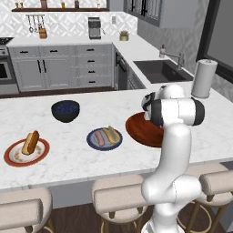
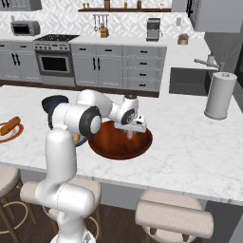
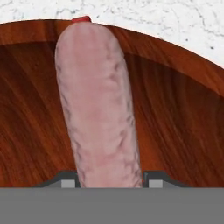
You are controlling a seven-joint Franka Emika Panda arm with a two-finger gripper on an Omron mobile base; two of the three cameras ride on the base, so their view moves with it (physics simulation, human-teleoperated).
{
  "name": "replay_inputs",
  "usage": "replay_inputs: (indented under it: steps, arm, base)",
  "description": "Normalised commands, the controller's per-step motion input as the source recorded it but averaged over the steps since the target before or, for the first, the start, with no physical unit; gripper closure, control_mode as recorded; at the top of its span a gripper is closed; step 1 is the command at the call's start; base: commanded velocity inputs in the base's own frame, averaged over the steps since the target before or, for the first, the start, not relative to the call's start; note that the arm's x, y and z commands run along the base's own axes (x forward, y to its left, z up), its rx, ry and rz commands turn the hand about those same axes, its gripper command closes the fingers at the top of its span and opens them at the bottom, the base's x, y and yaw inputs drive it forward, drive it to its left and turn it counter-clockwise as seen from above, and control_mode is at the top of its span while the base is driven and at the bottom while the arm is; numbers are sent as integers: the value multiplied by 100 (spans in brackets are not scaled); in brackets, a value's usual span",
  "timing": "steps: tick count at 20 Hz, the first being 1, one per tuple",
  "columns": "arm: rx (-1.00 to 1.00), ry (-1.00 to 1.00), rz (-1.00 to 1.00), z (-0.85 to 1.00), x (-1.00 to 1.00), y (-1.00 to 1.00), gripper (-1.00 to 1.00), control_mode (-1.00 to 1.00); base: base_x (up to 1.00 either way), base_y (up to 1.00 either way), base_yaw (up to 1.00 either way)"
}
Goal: Place one bun and one sausage from the bowl on each plate.
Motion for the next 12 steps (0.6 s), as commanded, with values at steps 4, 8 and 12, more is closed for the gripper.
replay_inputs:
  steps: [4, 8, 12]
  arm:
    - [0, 0, 0, 0, -6, 0, 100, -100]
    - [-1, -1, 0, 4, -41, 0, 100, -100]
    - [-2, 1, -1, 69, -86, 16, 100, -100]
  base:
    - [0, 0, 0]
    - [0, 0, 0]
    - [0, 0, 0]
